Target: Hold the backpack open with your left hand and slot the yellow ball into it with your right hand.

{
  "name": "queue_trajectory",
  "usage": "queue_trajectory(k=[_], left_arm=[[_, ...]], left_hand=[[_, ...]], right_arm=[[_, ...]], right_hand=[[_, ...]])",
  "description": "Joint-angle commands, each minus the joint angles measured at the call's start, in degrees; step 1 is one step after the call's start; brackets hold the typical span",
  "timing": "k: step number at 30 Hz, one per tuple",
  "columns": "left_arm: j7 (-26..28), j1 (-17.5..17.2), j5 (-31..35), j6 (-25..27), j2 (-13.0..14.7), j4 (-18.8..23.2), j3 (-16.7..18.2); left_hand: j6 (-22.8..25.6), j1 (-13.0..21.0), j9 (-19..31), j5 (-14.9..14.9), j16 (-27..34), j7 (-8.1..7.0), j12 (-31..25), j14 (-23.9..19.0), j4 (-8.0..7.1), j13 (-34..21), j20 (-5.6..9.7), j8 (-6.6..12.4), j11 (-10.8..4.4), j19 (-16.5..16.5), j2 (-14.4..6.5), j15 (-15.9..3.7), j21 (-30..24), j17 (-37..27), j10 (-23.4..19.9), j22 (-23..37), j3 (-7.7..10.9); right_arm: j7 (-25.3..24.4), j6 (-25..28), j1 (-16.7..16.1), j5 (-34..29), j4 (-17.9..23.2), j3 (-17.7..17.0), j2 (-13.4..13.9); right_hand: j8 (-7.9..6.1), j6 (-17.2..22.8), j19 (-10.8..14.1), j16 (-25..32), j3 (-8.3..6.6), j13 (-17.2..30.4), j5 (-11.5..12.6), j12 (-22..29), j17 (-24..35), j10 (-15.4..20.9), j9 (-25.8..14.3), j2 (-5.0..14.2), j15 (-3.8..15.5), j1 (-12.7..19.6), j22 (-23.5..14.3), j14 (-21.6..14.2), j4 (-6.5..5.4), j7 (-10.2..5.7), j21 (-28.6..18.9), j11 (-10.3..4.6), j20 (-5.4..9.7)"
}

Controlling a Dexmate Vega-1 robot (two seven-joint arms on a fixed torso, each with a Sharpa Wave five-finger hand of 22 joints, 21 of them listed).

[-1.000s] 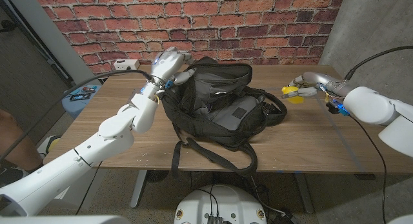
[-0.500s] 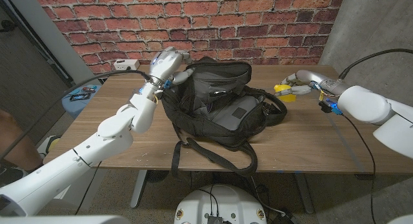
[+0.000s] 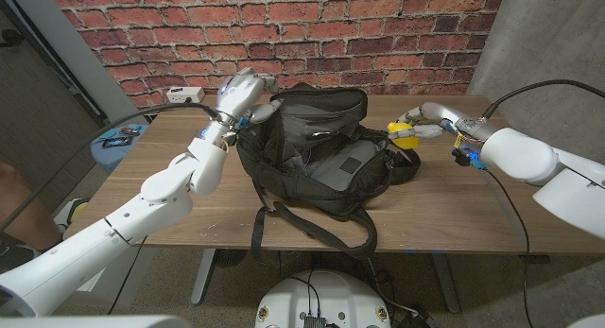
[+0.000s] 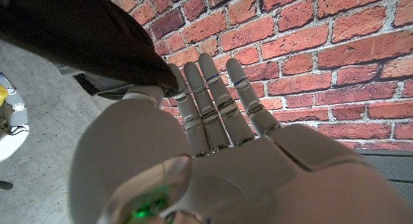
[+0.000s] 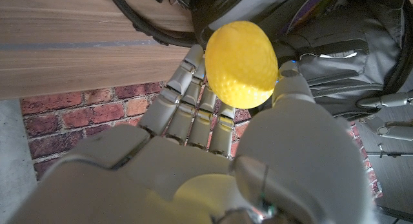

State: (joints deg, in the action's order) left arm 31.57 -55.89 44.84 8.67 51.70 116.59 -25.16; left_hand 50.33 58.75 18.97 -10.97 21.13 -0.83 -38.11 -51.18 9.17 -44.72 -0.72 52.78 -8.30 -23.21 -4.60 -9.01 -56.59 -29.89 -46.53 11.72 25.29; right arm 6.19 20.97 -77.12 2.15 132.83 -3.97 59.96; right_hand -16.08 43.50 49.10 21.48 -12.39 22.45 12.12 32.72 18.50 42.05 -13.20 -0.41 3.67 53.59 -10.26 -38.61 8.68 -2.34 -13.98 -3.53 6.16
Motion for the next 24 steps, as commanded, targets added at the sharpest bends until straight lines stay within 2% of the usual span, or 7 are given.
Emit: queue_trajectory(k=[1, 24], left_arm=[[1.3, -1.4, -0.3, 0.7, 0.3, 0.5, 1.0], [2.6, -3.3, -0.2, 2.2, 0.7, 2.0, 2.5]], left_hand=[[0.1, 0.3, 0.2, -0.4, -0.1, 0.15, 0.2, -0.3, -0.14, -0.2, -0.19, 0.32, -0.39, 0.3, -0.5, 0.18, -0.4, -0.3, -0.2, 0.0, 0.43], [-0.1, 0.3, 0.3, -0.4, -0.3, 0.11, 0.3, -0.4, -0.14, -0.3, -0.14, 0.62, -0.47, 0.5, -0.5, 0.32, -0.9, -0.5, -0.3, -0.1, 0.51]], right_arm=[[-1.9, -1.6, 4.7, 5.1, -0.8, 5.5, -0.3], [-4.3, -4.1, 13.9, 9.1, -4.1, 16.7, -0.2]], right_hand=[[0.11, 0.5, 0.6, 0.5, 0.35, 0.2, -0.1, 0.2, 0.4, 1.8, -0.3, 0.55, 8.43, 1.1, -0.3, -0.2, -0.03, -0.04, -0.2, -1.36, 1.28], [0.34, 0.5, 0.7, 0.6, 0.56, 0.1, -0.3, 0.1, 0.6, 1.7, -0.4, 0.69, 8.12, 1.8, -0.3, -0.2, 0.05, 0.21, -0.1, -1.17, 1.04]])
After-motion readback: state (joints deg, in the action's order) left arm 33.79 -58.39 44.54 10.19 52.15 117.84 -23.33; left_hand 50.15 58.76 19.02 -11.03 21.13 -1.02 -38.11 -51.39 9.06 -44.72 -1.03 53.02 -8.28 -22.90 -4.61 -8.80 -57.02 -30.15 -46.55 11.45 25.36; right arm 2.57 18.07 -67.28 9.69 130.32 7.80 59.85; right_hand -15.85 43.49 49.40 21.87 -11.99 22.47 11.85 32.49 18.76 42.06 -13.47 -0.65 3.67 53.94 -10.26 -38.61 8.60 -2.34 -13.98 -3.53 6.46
